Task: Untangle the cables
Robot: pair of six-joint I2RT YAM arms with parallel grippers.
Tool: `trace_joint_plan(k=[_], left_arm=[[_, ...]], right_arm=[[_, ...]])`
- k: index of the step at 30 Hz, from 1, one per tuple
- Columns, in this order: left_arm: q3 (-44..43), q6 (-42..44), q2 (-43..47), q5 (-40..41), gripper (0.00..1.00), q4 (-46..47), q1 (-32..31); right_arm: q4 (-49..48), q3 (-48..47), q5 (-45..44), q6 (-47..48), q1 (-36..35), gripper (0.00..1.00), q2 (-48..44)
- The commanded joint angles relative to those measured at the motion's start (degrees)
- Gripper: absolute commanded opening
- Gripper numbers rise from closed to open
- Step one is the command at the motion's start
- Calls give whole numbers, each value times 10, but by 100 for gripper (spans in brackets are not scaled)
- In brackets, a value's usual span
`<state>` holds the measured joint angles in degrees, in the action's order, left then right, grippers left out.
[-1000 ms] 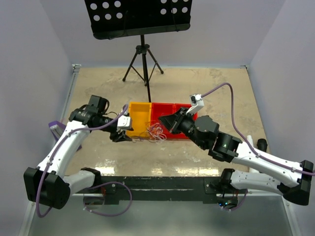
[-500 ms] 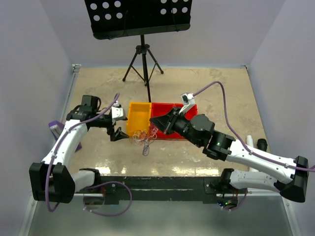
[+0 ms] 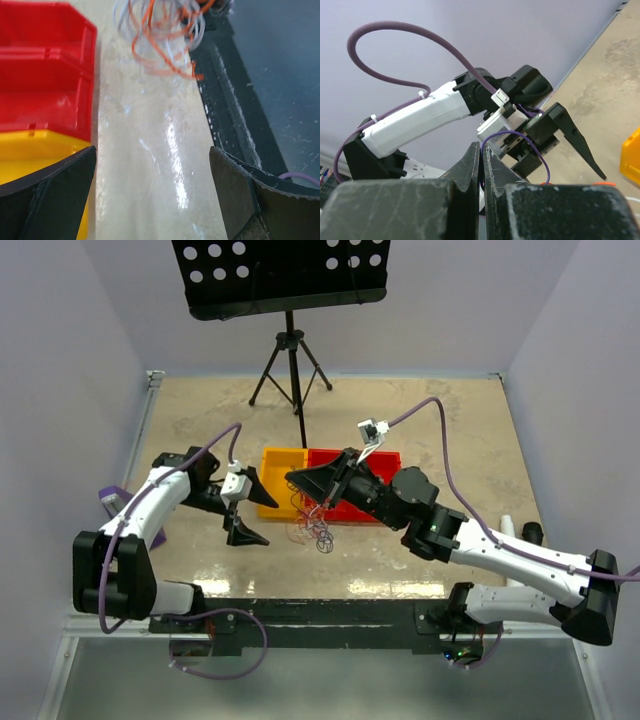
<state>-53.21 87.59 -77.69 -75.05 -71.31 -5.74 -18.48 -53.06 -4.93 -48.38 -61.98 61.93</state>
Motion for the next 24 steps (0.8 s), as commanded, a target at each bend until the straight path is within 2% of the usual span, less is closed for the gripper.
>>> trace_joint_plan(k=[1,8,10,14,16,19,22,24], left_arm=[[-31,75,0,-114,100,-40,-21],[-44,51,13,-178,100,-42,-20],[-45,50,28,-176,92,-40,-26],[-45,57,39,-152,62,-40,-28],[-46,56,38,-148,55,-41,-28],[-46,50,38,-164,58,-40,-28],[-51,35,35,-178,72,-41,-28],[-50,26,37,-180,77,-41,-30]], right_arm=[[-58,-38,28,-10,-1,0,6],[-62,-35,26,-18,-1,0,3],[-66,-35,26,-20,-2,0,3],[-68,-38,28,-20,-1,0,6],[-72,-37,30,-23,-1,0,7],[-80,-34,30,-27,-1,0,6],[-84,-32,26,-33,-1,0,8],[-88,-31,26,-34,-1,0,9]])
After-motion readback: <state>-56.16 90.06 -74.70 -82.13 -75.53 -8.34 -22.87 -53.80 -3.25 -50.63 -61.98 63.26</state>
